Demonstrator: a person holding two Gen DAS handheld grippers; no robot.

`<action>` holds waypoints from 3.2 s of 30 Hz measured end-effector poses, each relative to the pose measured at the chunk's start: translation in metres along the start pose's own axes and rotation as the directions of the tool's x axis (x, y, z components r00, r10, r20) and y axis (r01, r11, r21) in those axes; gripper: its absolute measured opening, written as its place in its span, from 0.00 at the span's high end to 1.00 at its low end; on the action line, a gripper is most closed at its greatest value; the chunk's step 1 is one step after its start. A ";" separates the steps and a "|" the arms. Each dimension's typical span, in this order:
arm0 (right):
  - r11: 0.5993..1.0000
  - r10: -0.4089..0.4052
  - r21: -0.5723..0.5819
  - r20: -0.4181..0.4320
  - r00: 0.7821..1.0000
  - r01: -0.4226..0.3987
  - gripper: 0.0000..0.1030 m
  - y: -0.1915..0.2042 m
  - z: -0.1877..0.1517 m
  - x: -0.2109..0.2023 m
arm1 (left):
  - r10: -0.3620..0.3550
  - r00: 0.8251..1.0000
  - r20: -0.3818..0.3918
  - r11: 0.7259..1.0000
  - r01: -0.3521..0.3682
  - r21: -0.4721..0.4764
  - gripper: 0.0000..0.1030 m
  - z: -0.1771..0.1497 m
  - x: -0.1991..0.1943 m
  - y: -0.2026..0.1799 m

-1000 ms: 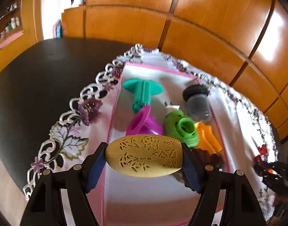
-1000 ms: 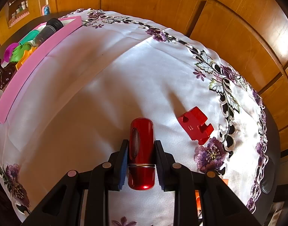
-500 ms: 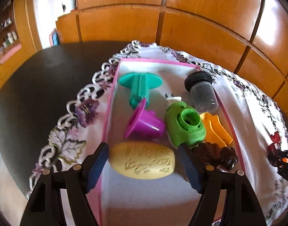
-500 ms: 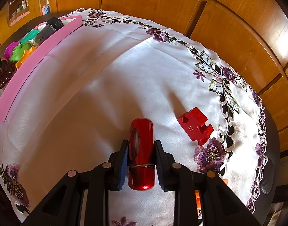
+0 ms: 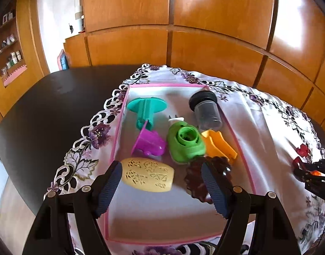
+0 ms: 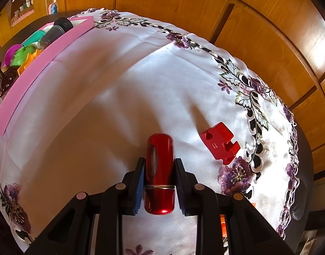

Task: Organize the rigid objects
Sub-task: 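Carry the yellow oval into the tray and open the left tool while the right tool holds the cylinder, then carry the red cylinder into the tray and open the right tool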

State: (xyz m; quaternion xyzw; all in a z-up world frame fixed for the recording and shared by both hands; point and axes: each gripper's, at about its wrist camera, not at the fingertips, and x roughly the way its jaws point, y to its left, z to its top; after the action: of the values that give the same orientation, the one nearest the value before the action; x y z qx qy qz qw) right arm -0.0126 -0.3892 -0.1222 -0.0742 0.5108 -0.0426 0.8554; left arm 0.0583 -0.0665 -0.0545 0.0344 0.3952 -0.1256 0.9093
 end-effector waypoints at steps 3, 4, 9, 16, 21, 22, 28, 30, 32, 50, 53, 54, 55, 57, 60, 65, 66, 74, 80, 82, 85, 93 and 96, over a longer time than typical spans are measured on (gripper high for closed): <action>1.000 -0.004 -0.003 0.000 1.000 0.004 0.75 0.001 0.000 0.000 | -0.006 1.000 -0.001 1.000 0.006 -0.007 0.25 -0.001 -0.004 -0.002; 1.000 -0.006 -0.004 0.000 1.000 0.006 0.75 0.001 0.000 0.000 | -0.009 1.000 0.002 1.000 0.009 -0.008 0.25 -0.001 -0.006 -0.003; 1.000 -0.012 -0.007 0.000 1.000 0.012 0.75 0.002 0.001 -0.001 | -0.017 1.000 0.006 1.000 0.017 -0.005 0.25 -0.004 -0.012 -0.006; 1.000 -0.016 -0.009 0.000 1.000 0.016 0.75 0.005 0.003 -0.001 | -0.013 1.000 0.020 1.000 0.013 -0.008 0.25 -0.005 -0.020 -0.005; 1.000 -0.025 -0.012 0.000 1.000 0.025 0.75 0.008 0.004 -0.002 | -0.014 1.000 0.028 1.000 0.015 -0.011 0.25 -0.005 -0.025 -0.003; 1.000 -0.026 -0.013 0.000 1.000 0.026 0.75 0.008 0.004 -0.003 | -0.015 0.999 0.030 1.000 0.016 -0.011 0.25 -0.005 -0.027 -0.003; 1.000 -0.026 -0.011 -0.001 1.000 0.026 0.75 0.008 0.004 -0.003 | -0.019 0.999 0.037 1.000 0.019 -0.015 0.25 -0.006 -0.032 -0.001; 1.000 -0.025 -0.009 -0.001 1.000 0.025 0.75 0.008 0.004 -0.003 | -0.019 0.999 0.039 1.000 0.019 -0.016 0.25 -0.006 -0.033 0.000; 1.000 -0.023 -0.006 -0.002 1.000 0.023 0.75 0.008 0.004 -0.003 | -0.020 0.999 0.041 1.000 0.020 -0.020 0.25 -0.007 -0.035 0.002; 0.994 0.057 0.096 -0.027 0.998 -0.054 0.75 0.006 0.006 -0.003 | 0.004 0.999 0.049 0.999 -0.002 -0.033 0.25 -0.012 -0.041 0.014; 0.989 0.095 0.114 -0.004 0.995 -0.094 0.75 0.015 0.011 -0.010 | 0.009 0.999 0.046 0.999 -0.008 -0.038 0.25 -0.014 -0.040 0.018; 0.986 0.114 0.123 0.014 0.993 -0.115 0.75 0.020 0.014 -0.015 | 0.011 0.999 0.046 0.999 -0.009 -0.040 0.25 -0.014 -0.040 0.019; 0.983 0.130 0.129 0.027 0.991 -0.133 0.75 0.022 0.017 -0.018 | 0.014 0.999 0.046 0.999 -0.012 -0.043 0.25 -0.015 -0.041 0.020; 0.976 0.164 0.134 0.057 0.985 -0.170 0.75 0.030 0.024 -0.026 | 0.017 0.999 0.046 0.999 -0.014 -0.048 0.25 -0.016 -0.041 0.022; 0.968 0.211 0.121 0.097 0.973 -0.222 0.75 0.046 0.037 -0.037 | 0.022 0.998 0.052 0.998 -0.019 -0.058 0.25 -0.016 -0.043 0.027; 0.953 0.285 0.062 0.151 0.946 -0.297 0.75 0.081 0.060 -0.055 | 0.033 0.998 0.055 0.997 -0.029 -0.076 0.25 -0.018 -0.045 0.036; 0.949 0.300 0.047 0.160 0.940 -0.311 0.75 0.089 0.065 -0.059 | 0.035 0.998 0.054 0.996 -0.031 -0.079 0.25 -0.018 -0.045 0.038; 0.910 0.414 -0.093 0.195 0.889 -0.404 0.75 0.157 0.094 -0.083 | 0.062 0.997 0.042 0.990 -0.056 -0.129 0.25 -0.024 -0.044 0.059; 0.880 0.473 -0.149 0.187 0.861 -0.451 0.75 0.191 0.105 -0.089 | 0.098 0.995 0.036 0.977 -0.089 -0.194 0.25 -0.025 -0.044 0.085; 0.873 0.485 -0.170 0.185 0.855 -0.458 0.75 0.201 0.108 -0.091 | 0.115 0.993 0.036 0.970 -0.104 -0.220 0.25 -0.025 -0.045 0.096; 0.854 0.514 -0.193 0.179 0.839 -0.483 0.75 0.213 0.111 -0.094 | 0.143 0.989 0.031 0.959 -0.131 -0.252 0.25 -0.027 -0.045 0.111; 0.793 0.592 -0.254 0.107 0.799 -0.554 0.75 0.265 0.113 -0.078 | 0.160 0.987 0.005 0.947 -0.152 -0.284 0.25 -0.035 -0.041 0.126; 0.789 0.592 -0.251 0.069 0.803 -0.560 0.75 0.286 0.112 -0.059 | 0.156 0.988 0.002 0.948 -0.149 -0.280 0.25 -0.037 -0.040 0.125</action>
State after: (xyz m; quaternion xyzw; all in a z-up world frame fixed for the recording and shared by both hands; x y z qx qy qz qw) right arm 0.0574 -0.0891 -0.0679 -0.0110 0.4472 0.2828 0.8485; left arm 0.0377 0.0682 -0.0547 -0.0649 0.3940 0.0017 0.9168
